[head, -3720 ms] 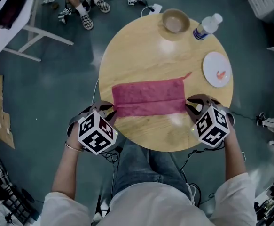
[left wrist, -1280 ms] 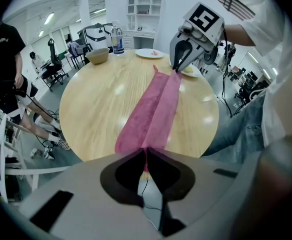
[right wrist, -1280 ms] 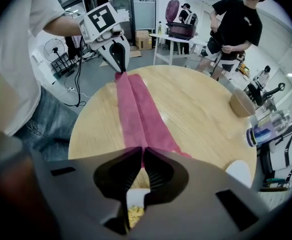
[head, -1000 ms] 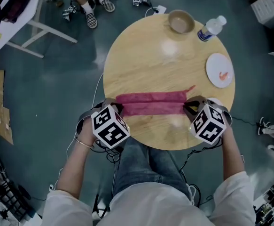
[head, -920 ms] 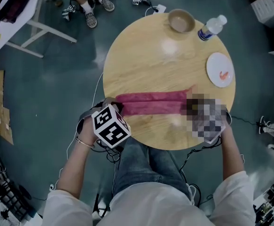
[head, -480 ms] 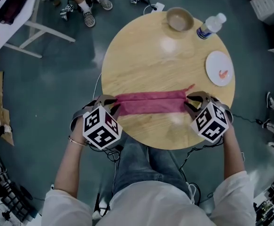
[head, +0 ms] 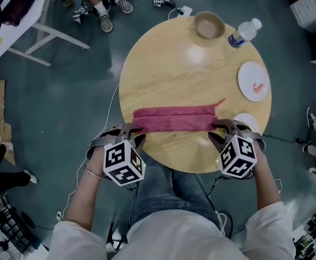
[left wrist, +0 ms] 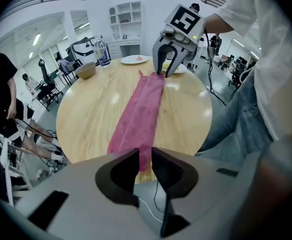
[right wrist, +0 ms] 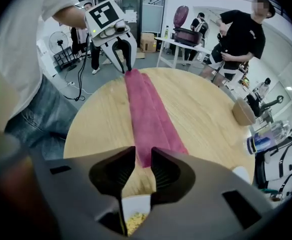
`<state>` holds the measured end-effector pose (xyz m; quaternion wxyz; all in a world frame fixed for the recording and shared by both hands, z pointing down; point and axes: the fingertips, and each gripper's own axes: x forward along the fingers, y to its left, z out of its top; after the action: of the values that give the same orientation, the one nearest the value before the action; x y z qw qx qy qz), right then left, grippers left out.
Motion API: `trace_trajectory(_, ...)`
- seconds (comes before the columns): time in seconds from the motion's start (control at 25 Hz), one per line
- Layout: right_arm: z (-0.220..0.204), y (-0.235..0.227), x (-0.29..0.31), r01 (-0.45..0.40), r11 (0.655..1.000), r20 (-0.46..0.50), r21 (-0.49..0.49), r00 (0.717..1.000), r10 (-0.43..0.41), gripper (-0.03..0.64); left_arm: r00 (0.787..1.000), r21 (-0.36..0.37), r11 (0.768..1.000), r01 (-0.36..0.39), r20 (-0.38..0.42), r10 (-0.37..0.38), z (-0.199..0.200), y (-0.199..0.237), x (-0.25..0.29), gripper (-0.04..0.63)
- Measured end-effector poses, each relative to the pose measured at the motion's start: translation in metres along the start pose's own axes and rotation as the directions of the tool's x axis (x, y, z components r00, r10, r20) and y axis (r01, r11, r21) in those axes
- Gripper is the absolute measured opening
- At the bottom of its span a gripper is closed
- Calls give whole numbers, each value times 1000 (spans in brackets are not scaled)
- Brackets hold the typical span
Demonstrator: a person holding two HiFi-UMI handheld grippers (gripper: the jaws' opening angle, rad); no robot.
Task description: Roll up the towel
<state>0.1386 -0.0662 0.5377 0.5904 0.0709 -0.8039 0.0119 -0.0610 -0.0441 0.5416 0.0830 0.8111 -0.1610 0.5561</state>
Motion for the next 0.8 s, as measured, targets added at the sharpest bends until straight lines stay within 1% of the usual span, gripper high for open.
trace_trajectory(0.24, -3, 3, 12, 0, 999, -23, -45, 1000, -1, 103, 999, 6, 1000, -23, -23, 23, -9, 2, 15, 80)
trace_trajectory(0.48, -7, 3, 20, -1, 999, -35, -53, 999, -1, 103, 999, 11, 1000, -10, -36, 10, -10, 0, 24, 91)
trace_trajectory(0.6, -7, -1, 22, 17, 998, -36, -55, 999, -19, 77, 999, 16, 1000, -16, -40, 17, -11, 1, 26, 88)
trace_trajectory(0.68, -7, -2, 23, 25, 998, -37, -56, 999, -28, 69, 999, 15, 1000, -24, -42, 25, -11, 3, 27, 73)
trace_trajectory(0.8, -7, -2, 24, 34, 998, -39, -46, 999, -35, 54, 999, -4, 1000, -27, -42, 27, -11, 4, 28, 59)
